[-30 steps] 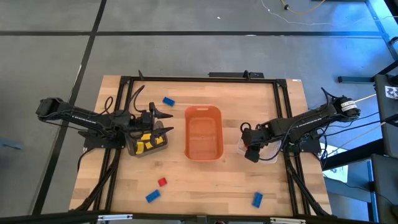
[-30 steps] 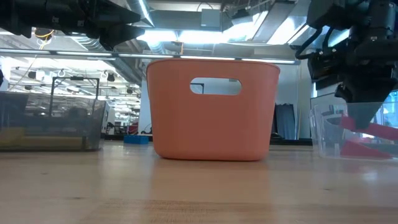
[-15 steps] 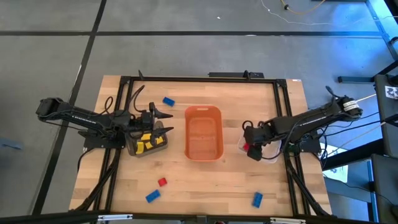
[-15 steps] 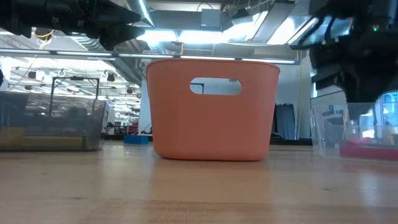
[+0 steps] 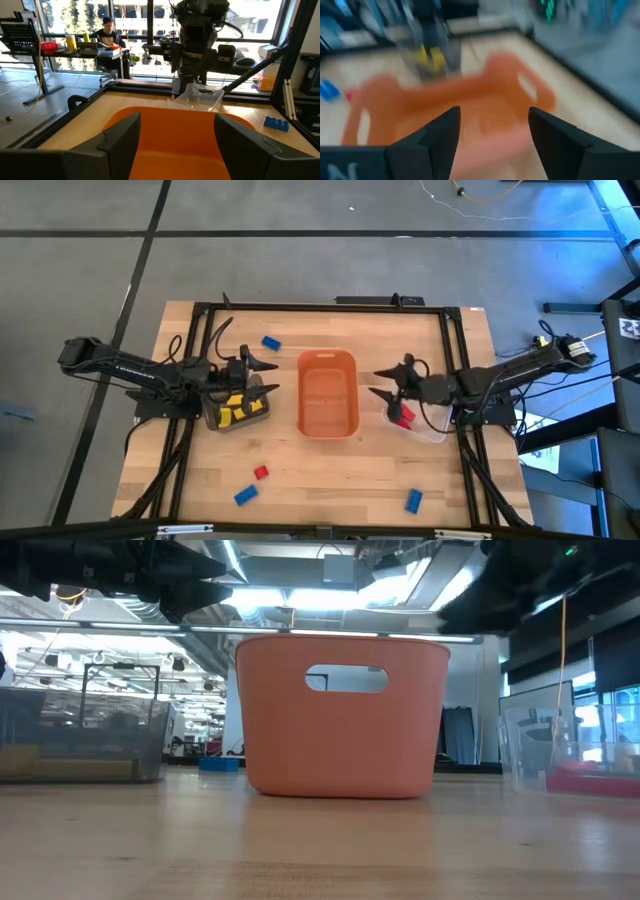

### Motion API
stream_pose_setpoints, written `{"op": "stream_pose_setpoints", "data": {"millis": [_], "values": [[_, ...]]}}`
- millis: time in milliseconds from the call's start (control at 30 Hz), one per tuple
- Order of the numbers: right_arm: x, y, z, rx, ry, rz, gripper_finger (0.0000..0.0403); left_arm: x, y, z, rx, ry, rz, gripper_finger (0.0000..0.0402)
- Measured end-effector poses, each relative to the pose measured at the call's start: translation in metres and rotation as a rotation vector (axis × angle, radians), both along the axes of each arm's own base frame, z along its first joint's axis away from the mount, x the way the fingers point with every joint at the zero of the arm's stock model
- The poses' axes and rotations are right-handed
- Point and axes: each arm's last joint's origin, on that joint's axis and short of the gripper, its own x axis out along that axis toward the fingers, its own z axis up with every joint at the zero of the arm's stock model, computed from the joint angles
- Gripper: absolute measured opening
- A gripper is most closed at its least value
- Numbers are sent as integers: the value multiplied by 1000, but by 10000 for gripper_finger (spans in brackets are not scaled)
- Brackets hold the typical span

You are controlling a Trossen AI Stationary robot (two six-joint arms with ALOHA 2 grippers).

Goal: Sort & place blocks by color
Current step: Put the red block into the transparent bin

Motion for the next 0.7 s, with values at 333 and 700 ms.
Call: {"op": "stream_pose_setpoints", "data": {"millis": [333, 700], "values": [[-5, -22, 4, -124, -490, 247, 235, 0, 0, 0, 7, 2, 1, 244], [-4, -23, 6, -170, -472, 235, 235, 0, 0, -2, 1, 19, 0, 244]]}}
